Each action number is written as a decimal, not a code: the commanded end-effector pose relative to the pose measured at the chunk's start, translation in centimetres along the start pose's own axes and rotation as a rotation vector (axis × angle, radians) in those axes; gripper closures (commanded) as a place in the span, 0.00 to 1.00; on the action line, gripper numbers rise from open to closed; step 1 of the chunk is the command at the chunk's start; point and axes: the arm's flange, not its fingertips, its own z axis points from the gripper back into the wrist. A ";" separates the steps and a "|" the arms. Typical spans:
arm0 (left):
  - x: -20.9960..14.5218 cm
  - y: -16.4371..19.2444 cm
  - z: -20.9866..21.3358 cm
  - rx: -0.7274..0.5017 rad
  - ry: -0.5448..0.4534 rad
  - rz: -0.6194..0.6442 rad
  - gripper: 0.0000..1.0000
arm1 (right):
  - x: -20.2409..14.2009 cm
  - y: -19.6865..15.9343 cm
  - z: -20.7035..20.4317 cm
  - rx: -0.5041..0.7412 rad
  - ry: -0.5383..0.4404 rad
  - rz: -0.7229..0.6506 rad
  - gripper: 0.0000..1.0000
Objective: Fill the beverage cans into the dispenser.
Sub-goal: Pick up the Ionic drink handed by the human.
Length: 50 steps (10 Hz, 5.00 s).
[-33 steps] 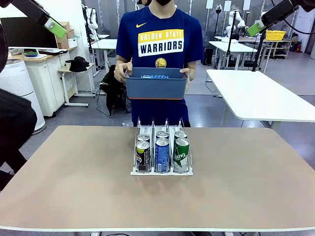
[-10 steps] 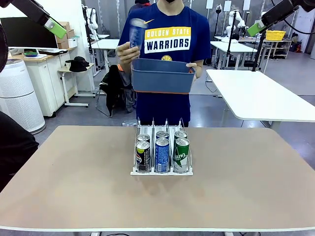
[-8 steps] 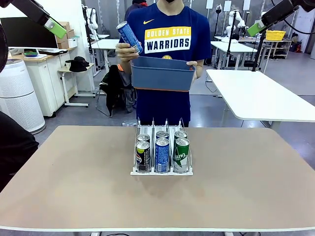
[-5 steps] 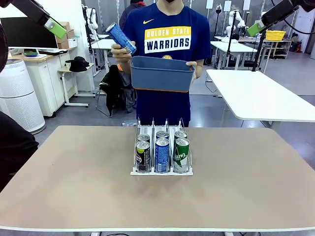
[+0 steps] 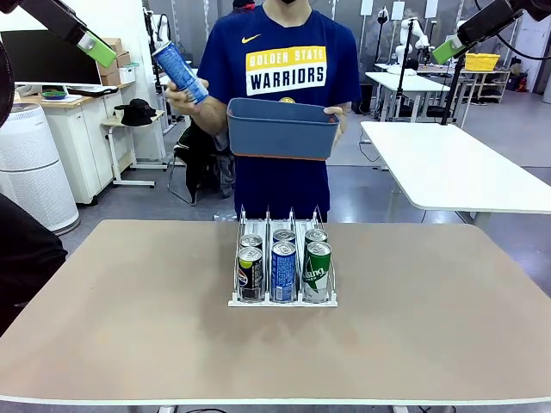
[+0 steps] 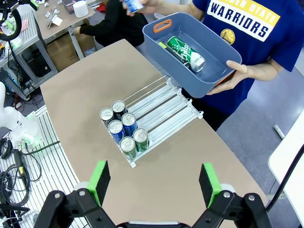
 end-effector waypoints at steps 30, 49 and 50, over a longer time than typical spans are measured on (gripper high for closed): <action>-1.6 9.8 -5.6 0.115 0.191 -0.068 0.00 | 0.0 0.0 0.0 0.000 0.000 -0.001 0.00; -1.4 13.8 -9.9 0.096 0.085 -0.195 0.00 | 0.0 0.0 0.0 0.000 0.000 -0.001 0.00; -1.8 13.9 -10.5 0.069 0.045 -0.203 0.00 | 0.0 0.0 0.0 0.000 0.000 -0.001 0.00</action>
